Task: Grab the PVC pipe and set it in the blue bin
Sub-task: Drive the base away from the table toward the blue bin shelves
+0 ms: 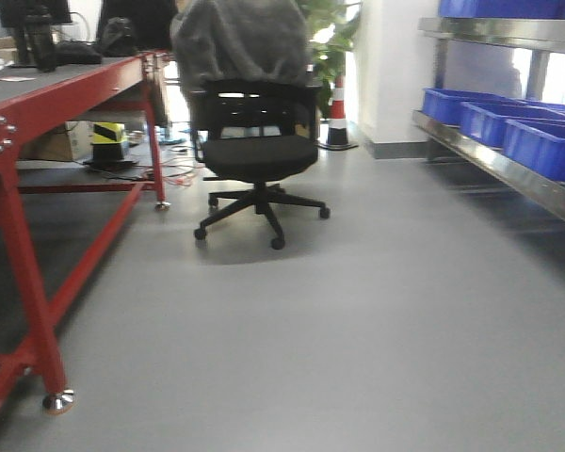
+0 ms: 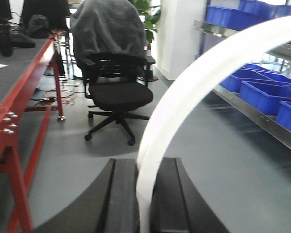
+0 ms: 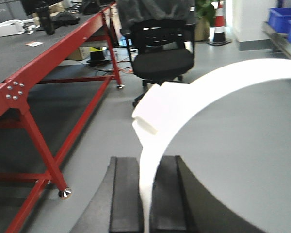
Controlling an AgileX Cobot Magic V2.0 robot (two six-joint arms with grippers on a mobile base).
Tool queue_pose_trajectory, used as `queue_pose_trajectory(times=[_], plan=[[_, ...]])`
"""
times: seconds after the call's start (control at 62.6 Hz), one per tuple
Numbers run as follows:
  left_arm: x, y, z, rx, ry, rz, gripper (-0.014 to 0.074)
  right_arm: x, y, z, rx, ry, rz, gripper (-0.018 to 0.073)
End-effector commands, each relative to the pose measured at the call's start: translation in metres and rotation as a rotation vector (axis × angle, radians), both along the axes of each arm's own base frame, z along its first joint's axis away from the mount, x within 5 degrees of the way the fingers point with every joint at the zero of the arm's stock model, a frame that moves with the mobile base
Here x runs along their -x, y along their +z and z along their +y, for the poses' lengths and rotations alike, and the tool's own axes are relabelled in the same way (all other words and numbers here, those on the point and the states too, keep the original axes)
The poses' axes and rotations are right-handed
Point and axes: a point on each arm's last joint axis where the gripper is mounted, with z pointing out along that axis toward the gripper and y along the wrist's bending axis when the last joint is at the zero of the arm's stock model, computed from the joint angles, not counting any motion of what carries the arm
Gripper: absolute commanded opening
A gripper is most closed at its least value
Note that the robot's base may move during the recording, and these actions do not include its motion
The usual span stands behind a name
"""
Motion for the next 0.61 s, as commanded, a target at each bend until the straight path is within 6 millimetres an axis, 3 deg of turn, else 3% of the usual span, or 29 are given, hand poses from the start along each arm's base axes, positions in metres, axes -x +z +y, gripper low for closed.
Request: queue_pose_trajectory(times=[0.0,0.591], plan=[[0.0012,0.0038,-0.0003,0.008,-0.004,-0.035,-0.0111,0.0009,0.0042,-0.0002,0.011,0.003,-0.039,-0.0168],[0.0012,0.0038,-0.0003,0.008,-0.004,-0.035,-0.0111,0.0009,0.0042,-0.0002,0.011,0.003,-0.039,-0.0168]])
